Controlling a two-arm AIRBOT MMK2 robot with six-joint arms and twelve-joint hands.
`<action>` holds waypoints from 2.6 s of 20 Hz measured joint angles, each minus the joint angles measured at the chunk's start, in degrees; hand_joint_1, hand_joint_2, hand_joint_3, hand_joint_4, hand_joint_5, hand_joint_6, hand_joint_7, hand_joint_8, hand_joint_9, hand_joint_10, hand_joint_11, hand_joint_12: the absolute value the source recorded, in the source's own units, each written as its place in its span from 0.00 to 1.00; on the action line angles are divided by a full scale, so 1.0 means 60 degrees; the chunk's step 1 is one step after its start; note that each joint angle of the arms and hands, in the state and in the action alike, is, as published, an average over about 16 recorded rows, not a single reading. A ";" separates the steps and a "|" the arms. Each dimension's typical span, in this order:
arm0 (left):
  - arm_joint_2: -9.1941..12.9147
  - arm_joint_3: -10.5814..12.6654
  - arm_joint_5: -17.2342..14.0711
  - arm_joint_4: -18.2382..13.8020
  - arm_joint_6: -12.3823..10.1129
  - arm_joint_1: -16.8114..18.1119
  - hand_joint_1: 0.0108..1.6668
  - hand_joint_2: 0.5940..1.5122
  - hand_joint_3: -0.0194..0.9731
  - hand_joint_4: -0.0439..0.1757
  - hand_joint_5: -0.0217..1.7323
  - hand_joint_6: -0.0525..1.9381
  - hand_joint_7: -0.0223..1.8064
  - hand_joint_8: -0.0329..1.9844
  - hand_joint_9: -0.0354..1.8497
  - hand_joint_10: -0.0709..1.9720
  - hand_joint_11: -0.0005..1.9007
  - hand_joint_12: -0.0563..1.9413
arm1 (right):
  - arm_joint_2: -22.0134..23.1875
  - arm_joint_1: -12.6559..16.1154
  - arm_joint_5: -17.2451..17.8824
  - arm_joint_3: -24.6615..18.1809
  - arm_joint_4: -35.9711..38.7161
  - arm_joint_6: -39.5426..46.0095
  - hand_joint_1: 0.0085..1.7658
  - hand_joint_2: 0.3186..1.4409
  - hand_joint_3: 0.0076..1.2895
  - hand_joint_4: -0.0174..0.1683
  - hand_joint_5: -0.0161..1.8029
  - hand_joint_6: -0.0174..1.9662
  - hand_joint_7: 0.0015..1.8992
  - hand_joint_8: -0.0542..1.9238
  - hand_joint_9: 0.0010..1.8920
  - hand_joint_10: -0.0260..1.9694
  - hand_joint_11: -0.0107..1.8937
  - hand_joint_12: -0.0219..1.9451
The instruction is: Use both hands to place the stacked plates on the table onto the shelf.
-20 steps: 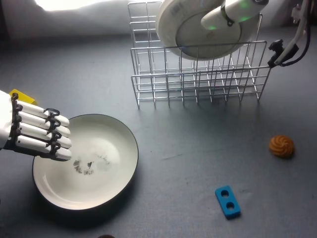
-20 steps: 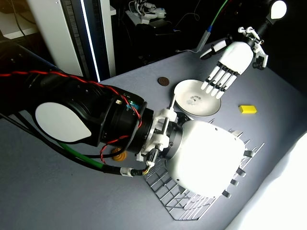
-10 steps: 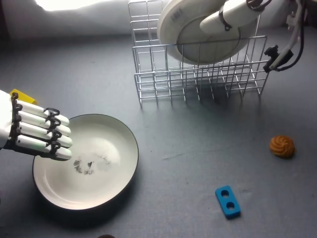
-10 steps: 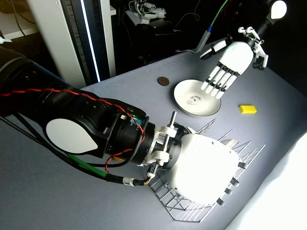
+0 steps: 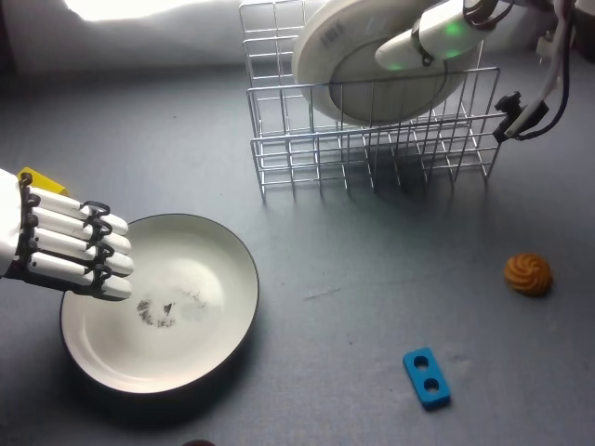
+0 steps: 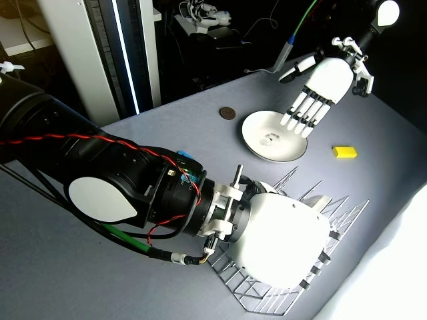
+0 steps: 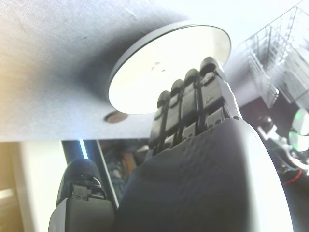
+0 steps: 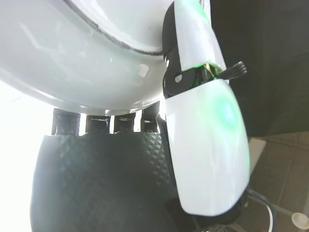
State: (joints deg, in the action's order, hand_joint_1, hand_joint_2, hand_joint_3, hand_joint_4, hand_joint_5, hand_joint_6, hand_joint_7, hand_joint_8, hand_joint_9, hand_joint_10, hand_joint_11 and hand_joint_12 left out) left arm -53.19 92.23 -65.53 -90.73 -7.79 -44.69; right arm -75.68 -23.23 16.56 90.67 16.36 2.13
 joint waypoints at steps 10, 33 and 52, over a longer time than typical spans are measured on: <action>-0.0048 0.0137 0.0060 0.0003 -0.0001 -0.0105 0.00 0.54 0.03 0.19 0.06 0.04 0.04 0.02 0.03 0.04 0.01 0.03 | 0.0020 -0.0014 0.0018 0.0004 -0.0021 0.0120 0.72 0.65 0.00 0.05 0.45 0.55 0.48 0.46 0.52 0.48 0.50 0.67; -0.0217 0.0468 0.0373 0.0047 -0.0001 -0.0464 0.00 0.53 0.03 0.19 0.06 0.04 0.04 0.02 0.03 0.04 0.01 0.03 | 0.0839 0.0599 0.0129 -0.1325 0.0812 -0.0409 0.55 0.61 0.00 0.06 0.43 0.21 0.47 0.17 0.47 0.23 0.41 0.67; -0.0322 0.0603 0.0520 0.0094 -0.0002 -0.0663 0.00 0.53 0.03 0.19 0.05 0.04 0.03 0.02 0.01 0.03 0.01 0.03 | 0.0972 0.0677 0.0494 -0.1603 0.0316 -0.1693 0.38 0.55 0.00 0.08 0.20 0.03 0.28 0.02 0.30 0.02 0.09 0.60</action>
State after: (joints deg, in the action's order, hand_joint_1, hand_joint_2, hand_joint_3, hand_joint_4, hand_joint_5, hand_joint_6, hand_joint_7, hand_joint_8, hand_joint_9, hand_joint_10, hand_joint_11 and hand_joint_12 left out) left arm -55.12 95.84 -62.41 -90.16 -7.80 -48.67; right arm -69.85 -19.17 19.52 81.06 18.26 -8.03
